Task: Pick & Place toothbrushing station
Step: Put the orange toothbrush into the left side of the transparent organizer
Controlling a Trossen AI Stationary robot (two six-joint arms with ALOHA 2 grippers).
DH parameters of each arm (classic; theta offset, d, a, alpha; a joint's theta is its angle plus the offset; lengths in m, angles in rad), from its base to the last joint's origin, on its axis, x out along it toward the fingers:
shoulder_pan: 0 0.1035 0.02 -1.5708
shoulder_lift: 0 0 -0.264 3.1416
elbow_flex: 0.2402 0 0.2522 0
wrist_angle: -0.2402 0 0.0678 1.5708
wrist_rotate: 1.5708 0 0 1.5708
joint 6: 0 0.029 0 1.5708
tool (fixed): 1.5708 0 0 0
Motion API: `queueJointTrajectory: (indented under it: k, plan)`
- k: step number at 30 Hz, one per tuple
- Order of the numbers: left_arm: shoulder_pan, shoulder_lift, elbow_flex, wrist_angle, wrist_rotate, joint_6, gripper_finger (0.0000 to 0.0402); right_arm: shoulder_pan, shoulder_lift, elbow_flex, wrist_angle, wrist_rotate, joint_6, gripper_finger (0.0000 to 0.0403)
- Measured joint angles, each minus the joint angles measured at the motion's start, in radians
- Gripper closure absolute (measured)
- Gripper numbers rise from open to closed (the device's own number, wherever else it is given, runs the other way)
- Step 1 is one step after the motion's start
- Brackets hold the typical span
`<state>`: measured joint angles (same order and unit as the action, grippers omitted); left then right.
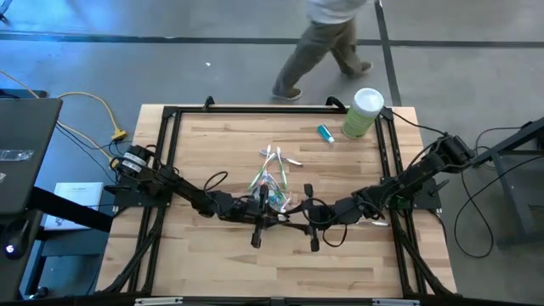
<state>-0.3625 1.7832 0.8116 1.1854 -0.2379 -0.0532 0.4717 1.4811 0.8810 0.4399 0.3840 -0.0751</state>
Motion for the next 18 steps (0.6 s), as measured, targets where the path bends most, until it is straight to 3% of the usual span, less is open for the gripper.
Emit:
queueJointTrajectory:
  k: [6, 9, 14, 18]
  plan:
    - [-0.019, 0.0, 0.0, -0.002, 0.0, 0.0, 0.0396, 0.002, 0.0, 0.0, -0.021, -0.007, 0.035, 0.0182]
    - [-0.036, 0.0, 0.0, -0.01, 0.0, 0.0, 0.0396, 0.016, -0.006, 0.0, -0.02, 0.059, 0.036, 0.0153]
    - [-0.07, 0.0, 0.0, -0.047, -0.052, 0.001, 0.0396, 0.065, -0.007, -0.001, -0.018, 0.218, 0.019, 0.0137]
    - [-0.083, 0.0, 0.0, -0.062, -0.056, -0.001, 0.0396, 0.118, -0.007, -0.001, -0.019, 0.285, -0.015, 0.0139]
